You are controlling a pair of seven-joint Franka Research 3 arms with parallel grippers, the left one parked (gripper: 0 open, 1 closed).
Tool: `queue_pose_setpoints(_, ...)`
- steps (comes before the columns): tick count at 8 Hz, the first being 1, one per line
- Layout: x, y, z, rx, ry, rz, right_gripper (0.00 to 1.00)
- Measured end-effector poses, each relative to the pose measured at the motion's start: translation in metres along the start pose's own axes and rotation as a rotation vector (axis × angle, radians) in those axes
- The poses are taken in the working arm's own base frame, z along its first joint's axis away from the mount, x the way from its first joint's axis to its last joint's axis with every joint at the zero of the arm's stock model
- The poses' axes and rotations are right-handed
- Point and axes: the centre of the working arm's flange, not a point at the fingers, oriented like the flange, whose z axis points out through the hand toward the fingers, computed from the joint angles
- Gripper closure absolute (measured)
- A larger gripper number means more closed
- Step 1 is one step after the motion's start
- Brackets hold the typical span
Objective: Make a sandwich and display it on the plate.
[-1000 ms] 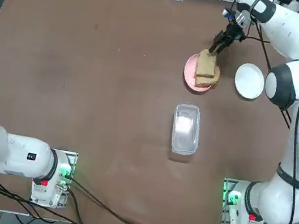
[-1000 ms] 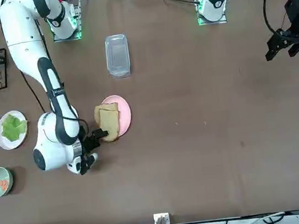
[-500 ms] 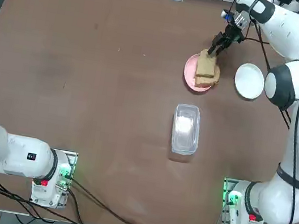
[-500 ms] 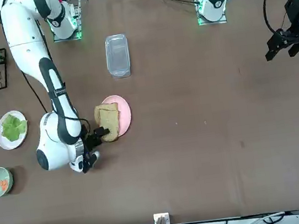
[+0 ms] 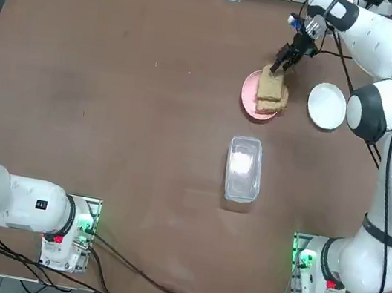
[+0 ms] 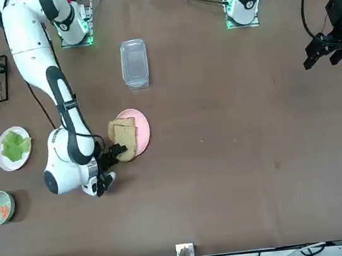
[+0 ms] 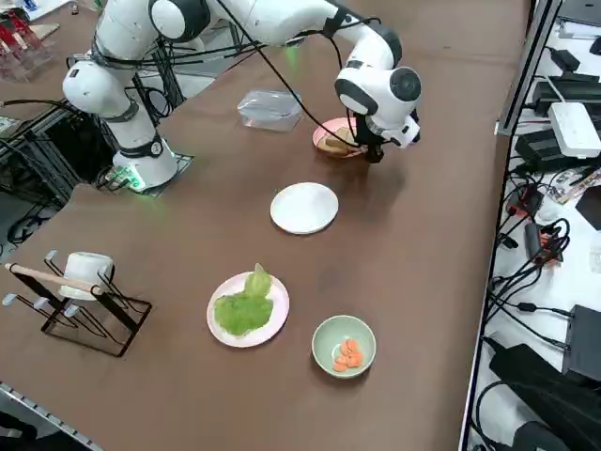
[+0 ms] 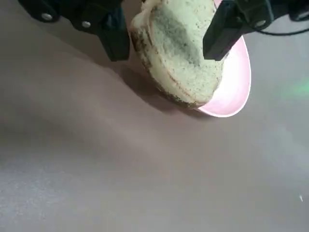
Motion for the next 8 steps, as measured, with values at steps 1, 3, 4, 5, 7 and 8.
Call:
queue_pose_setpoints(1, 0.0, 0.0, 0.0001, 0.0, 0.0, -0.001, 0.09)
queue_pose_setpoints(3, 0.0, 0.0001, 0.0001, 0.0, 0.0, -0.003, 0.38)
queue_pose_setpoints(4, -0.0001, 0.0001, 0.0001, 0.0, 0.0, -0.003, 0.5)
queue_pose_setpoints(5, -0.0001, 0.0002, 0.0, 0.0, 0.0, -0.003, 0.59)
queue_pose_setpoints(7, -0.0001, 0.0006, -0.0007, 0.001, 0.002, -0.002, 0.89)
queue_pose_setpoints(8, -0.0001, 0.0007, -0.0015, 0.001, 0.003, -0.002, 0.89)
